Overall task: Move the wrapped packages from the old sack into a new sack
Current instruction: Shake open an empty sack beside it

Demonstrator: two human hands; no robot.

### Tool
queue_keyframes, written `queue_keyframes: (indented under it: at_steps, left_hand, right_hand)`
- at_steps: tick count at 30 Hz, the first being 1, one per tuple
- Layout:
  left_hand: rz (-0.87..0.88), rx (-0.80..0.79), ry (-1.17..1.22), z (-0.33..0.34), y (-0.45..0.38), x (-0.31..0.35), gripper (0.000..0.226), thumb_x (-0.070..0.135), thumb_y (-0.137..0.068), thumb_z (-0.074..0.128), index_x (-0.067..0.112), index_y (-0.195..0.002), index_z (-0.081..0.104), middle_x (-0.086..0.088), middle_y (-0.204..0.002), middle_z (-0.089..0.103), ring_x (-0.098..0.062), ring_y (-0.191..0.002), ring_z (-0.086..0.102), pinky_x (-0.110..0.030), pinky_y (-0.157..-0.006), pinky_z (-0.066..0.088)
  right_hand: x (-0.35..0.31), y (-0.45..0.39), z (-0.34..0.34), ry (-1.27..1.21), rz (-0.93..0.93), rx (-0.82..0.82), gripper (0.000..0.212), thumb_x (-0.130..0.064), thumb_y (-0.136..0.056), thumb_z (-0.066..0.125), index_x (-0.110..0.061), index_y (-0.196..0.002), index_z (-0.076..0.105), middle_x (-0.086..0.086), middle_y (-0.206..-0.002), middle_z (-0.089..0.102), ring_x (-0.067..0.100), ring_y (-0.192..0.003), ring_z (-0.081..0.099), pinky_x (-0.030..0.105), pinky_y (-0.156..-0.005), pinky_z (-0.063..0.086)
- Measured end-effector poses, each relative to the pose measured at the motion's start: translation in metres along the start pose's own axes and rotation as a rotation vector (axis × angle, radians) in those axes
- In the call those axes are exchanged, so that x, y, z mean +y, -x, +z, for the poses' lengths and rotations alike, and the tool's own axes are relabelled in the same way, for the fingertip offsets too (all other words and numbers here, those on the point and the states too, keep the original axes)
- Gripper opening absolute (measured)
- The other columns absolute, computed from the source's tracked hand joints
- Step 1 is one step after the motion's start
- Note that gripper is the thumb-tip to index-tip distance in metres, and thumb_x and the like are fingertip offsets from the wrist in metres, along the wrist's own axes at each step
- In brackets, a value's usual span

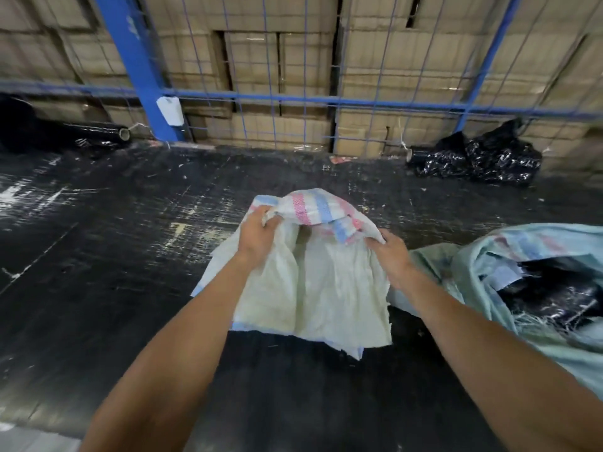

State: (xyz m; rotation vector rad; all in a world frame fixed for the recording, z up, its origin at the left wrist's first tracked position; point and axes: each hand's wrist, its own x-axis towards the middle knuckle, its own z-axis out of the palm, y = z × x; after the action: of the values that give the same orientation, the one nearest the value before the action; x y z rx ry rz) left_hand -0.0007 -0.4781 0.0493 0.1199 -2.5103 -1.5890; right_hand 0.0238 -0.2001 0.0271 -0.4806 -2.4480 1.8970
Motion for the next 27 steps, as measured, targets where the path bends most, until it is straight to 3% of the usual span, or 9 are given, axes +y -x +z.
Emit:
queue_keyframes:
  at_steps: [4,8,11,13,16,18,21,23,27]
  left_hand:
    - [0.009,0.125,-0.345,-0.034,-0.025,0.043,0.024,0.035,-0.097,0.057,0.017,-0.108,0.069,-0.013,-0.105,0.071,-0.036,-0.105,0.063,-0.044,-0.09,0.051]
    - [0.105,0.37,-0.851,-0.03,-0.024,0.104,0.032,0.043,-0.099,0.051,0.022,-0.116,0.068,-0.013,-0.118,0.061,-0.034,-0.114,0.054,-0.046,-0.098,0.038]
    - [0.129,0.398,-0.911,-0.017,-0.013,0.139,0.026,0.033,-0.099,0.056,0.015,-0.109,0.071,-0.014,-0.113,0.064,-0.034,-0.106,0.061,-0.042,-0.09,0.043]
    - [0.058,0.396,-0.804,-0.009,-0.004,0.155,0.023,0.026,-0.099,0.055,0.012,-0.109,0.071,-0.016,-0.111,0.067,-0.039,-0.104,0.065,-0.043,-0.083,0.05]
    - [-0.022,0.402,-0.621,-0.004,0.005,0.162,0.029,0.032,-0.099,0.054,0.015,-0.114,0.071,-0.017,-0.111,0.067,-0.04,-0.104,0.064,-0.043,-0.082,0.051]
    - [-0.089,0.37,-0.437,0.001,0.008,0.164,0.031,0.036,-0.096,0.054,0.014,-0.107,0.072,-0.017,-0.101,0.071,-0.036,-0.091,0.07,-0.041,-0.077,0.058]
    - [-0.21,0.318,0.049,0.016,0.004,0.166,0.026,0.026,-0.096,0.053,0.008,-0.093,0.071,-0.021,-0.085,0.072,-0.031,-0.056,0.073,-0.045,-0.059,0.063]
    - [-0.286,0.341,0.243,0.014,0.002,0.164,0.023,0.018,-0.097,0.049,0.004,-0.1,0.066,-0.024,-0.087,0.071,-0.032,-0.054,0.072,-0.044,-0.056,0.062]
    - [-0.361,0.311,0.609,-0.012,0.003,0.151,0.037,0.014,-0.102,0.036,-0.002,-0.134,0.048,-0.018,-0.103,0.067,-0.021,-0.074,0.07,-0.03,-0.062,0.061]
  right_hand:
    - [-0.041,-0.01,-0.037,0.092,-0.172,0.097,0.011,-0.02,-0.086,0.074,-0.022,-0.097,0.071,-0.004,-0.09,0.07,0.013,-0.084,0.062,0.025,-0.069,0.045]
    - [-0.078,-0.006,-0.059,0.042,-0.25,-0.094,0.008,-0.029,-0.085,0.074,-0.025,-0.092,0.076,0.008,-0.087,0.073,0.015,-0.079,0.06,0.03,-0.071,0.042]
    - [-0.094,-0.006,-0.084,0.257,-0.312,-0.108,0.018,-0.042,-0.08,0.077,-0.028,-0.091,0.077,0.009,-0.084,0.074,0.016,-0.076,0.062,0.03,-0.066,0.042]
    - [-0.103,-0.006,-0.102,0.383,-0.381,0.173,0.021,-0.044,-0.079,0.076,-0.029,-0.093,0.069,0.0,-0.08,0.07,0.018,-0.074,0.063,0.031,-0.065,0.048]
    - [-0.112,0.005,-0.128,0.39,-0.373,0.507,0.028,-0.042,-0.086,0.069,-0.022,-0.098,0.054,0.006,-0.082,0.061,0.032,-0.08,0.06,0.037,-0.065,0.047]
    - [-0.112,0.007,-0.14,0.384,-0.425,0.558,0.023,-0.033,-0.092,0.063,-0.014,-0.102,0.053,0.012,-0.083,0.061,0.038,-0.084,0.061,0.039,-0.067,0.044]
    - [-0.115,0.012,-0.153,0.354,-0.513,0.554,0.013,-0.025,-0.095,0.059,-0.016,-0.103,0.054,0.013,-0.089,0.066,0.038,-0.086,0.06,0.038,-0.069,0.042]
    - [-0.118,0.018,-0.166,0.369,-0.508,0.588,0.013,-0.023,-0.098,0.054,-0.018,-0.109,0.058,0.014,-0.096,0.066,0.038,-0.092,0.061,0.038,-0.071,0.043]
    - [-0.111,0.025,-0.208,0.211,-0.056,0.721,0.031,-0.025,-0.101,0.044,-0.011,-0.12,0.063,0.024,-0.118,0.063,0.043,-0.113,0.057,0.045,-0.09,0.048]
